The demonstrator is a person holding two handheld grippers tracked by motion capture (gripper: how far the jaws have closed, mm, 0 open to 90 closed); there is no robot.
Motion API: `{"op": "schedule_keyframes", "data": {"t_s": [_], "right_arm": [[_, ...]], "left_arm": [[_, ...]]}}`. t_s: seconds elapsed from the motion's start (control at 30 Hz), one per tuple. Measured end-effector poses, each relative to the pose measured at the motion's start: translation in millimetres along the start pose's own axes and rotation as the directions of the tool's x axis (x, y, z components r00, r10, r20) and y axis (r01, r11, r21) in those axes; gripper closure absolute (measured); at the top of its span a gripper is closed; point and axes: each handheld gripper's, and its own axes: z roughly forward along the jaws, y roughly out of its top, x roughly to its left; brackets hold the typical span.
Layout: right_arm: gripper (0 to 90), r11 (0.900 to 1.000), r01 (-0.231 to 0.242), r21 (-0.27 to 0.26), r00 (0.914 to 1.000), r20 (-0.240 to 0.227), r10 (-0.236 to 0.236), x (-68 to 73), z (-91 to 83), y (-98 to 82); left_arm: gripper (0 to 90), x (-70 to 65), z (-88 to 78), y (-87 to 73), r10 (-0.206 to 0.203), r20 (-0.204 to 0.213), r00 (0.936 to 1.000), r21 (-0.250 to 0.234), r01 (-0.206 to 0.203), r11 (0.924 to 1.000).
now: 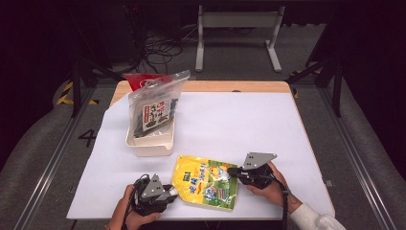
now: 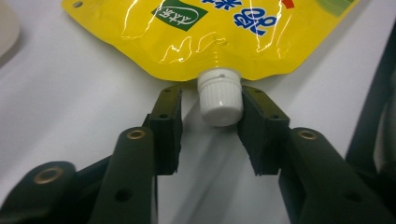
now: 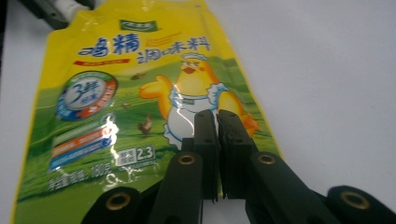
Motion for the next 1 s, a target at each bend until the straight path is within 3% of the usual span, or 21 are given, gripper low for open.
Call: {"op": "schedule_keyframes", "data": {"t_s": [0.1, 0.2, 0.23, 0.33, 0.4, 0.43, 0.5, 0.6, 0.63, 0.67, 0.73, 0.77, 0.83, 0.93, 1.0], "right_arm": [[87.7, 1.0, 0.017, 0.013, 0.9992, -0.035, -0.017, 3.3, -1.5, -0.1], [88.6, 0.998, 0.047, 0.029, 0.9982, -0.04, -0.045, 8.5, -2.5, 1.0], [88.7, 0.998, 0.051, 0.035, 0.9979, -0.043, -0.049, 10.3, -2.5, 1.4], [88.9, 0.997, 0.06, 0.045, 0.9971, -0.05, -0.057, 11.2, -2.2, 1.4], [89.0, 0.998, 0.048, 0.041, 0.9974, -0.056, -0.045, 10.1, -1.8, 0.1], [89.1, 0.998, 0.048, 0.038, 0.9972, -0.058, -0.046, 9.9, -1.7, -0.8], [89.2, 0.998, 0.049, 0.038, 0.9973, -0.056, -0.046, 10.4, -1.9, -1.2], [89.2, 0.997, 0.065, 0.052, 0.9972, -0.039, -0.063, 12.6, -2.9, -2.9], [89.2, 0.997, 0.064, 0.051, 0.9973, -0.038, -0.062, 12.9, -3.4, -3.6], [89.2, 0.997, 0.062, 0.052, 0.9974, -0.039, -0.06, 12.7, -3.9, -4.3], [89.2, 0.997, 0.054, 0.051, 0.9977, -0.042, -0.052, 12.4, -4.1, -5.2], [89.2, 0.997, 0.052, 0.051, 0.9977, -0.046, -0.05, 11.8, -3.8, -5.1], [89.2, 0.997, 0.047, 0.054, 0.9978, -0.049, -0.045, 11.4, -3.5, -4.7], [89.4, 0.996, 0.062, 0.065, 0.9974, -0.04, -0.059, 13.2, -2.3, -4.2], [89.4, 0.994, 0.076, 0.075, 0.9966, -0.037, -0.073, 13.7, -0.7, -3.8]], "left_arm": [[66.2, 6.4, 2.4, 2.0, -0.022, -0.011, 0.9997, -0.006, 0.021, 0.9998], [67.3, 15.7, 6.4, 3.8, -0.074, 0.004, 0.9973, -0.037, 0.074, 0.9966], [65.8, 21.4, 7.2, 3.5, -0.123, 0.045, 0.9913, -0.08, 0.127, 0.9887], [60.3, 31.1, 9.3, 4.8, -0.2, 0.127, 0.9715, -0.132, 0.216, 0.9673], [56.8, 33.2, 11.3, 5.3, -0.237, 0.148, 0.9601, -0.138, 0.258, 0.9563], [56.5, 33.1, 11.7, 5.5, -0.241, 0.142, 0.9599, -0.133, 0.26, 0.9563], [46.5, 32.3, 11.0, 5.1, -0.254, 0.129, 0.9585, -0.122, 0.27, 0.9552], [39.9, 28.3, 4.9, -3.0, -0.311, 0.108, 0.9442, -0.096, 0.321, 0.9421], [39.3, 27.0, 3.4, -6.3, -0.33, 0.119, 0.9366, -0.09, 0.341, 0.9358], [39.6, 26.2, 1.8, -7.9, -0.329, 0.126, 0.9358, -0.091, 0.341, 0.9355], [39.7, 24.6, 2.0, -7.0, -0.356, 0.145, 0.9232, -0.083, 0.37, 0.9253], [39.0, 25.5, 4.7, -5.6, -0.354, 0.171, 0.9194, -0.085, 0.372, 0.9242], [37.4, 25.8, 9.4, -3.1, -0.37, 0.219, 0.903, -0.087, 0.395, 0.9144], [36.1, 25.1, 17.0, 3.0, -0.378, 0.277, 0.8833, -0.081, 0.414, 0.9068], [30.7, 25.1, 19.5, 6.7, -0.382, 0.288, 0.8783, -0.075, 0.418, 0.9052]]}}
